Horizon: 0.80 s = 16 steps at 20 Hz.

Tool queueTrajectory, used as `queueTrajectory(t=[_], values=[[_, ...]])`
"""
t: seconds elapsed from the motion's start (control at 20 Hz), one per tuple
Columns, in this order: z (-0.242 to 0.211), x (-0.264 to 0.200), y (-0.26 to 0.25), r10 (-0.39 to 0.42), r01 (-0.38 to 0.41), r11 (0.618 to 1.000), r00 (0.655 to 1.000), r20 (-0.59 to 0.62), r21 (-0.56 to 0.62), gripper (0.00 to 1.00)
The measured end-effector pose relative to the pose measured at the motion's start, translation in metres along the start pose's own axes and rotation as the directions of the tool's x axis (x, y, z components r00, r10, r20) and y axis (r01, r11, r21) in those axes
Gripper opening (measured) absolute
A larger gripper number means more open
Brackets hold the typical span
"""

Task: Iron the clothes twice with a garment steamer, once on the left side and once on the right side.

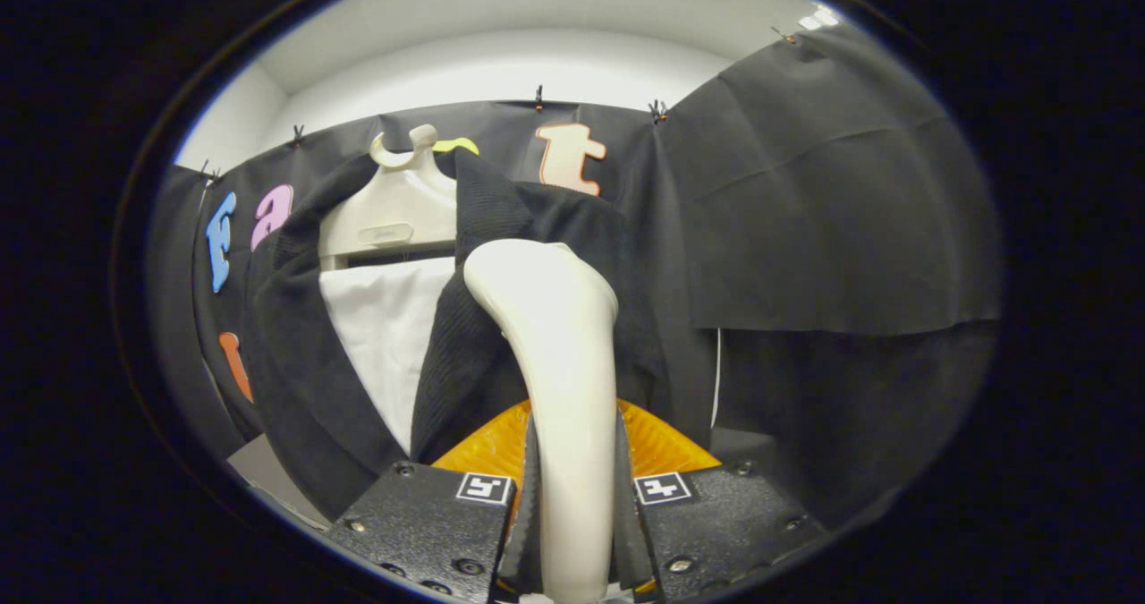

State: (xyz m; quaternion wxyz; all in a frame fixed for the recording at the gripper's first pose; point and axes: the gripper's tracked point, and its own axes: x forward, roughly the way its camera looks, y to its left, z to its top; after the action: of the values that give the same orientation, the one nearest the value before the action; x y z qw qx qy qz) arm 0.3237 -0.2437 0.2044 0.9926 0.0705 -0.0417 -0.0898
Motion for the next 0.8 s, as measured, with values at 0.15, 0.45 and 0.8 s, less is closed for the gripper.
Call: queueTrajectory(t=[0.15, 0.45, 0.8], values=[[-0.015, -0.003, -0.003, -0.006, 0.006, 1.000, 1.000, -0.025, -0.007, 0.37], [-0.054, -0.011, -0.008, -0.027, 0.025, 0.999, 0.997, -0.076, -0.028, 0.37], [-0.094, -0.019, -0.012, -0.053, 0.044, 0.997, 0.991, -0.123, -0.069, 0.37]])
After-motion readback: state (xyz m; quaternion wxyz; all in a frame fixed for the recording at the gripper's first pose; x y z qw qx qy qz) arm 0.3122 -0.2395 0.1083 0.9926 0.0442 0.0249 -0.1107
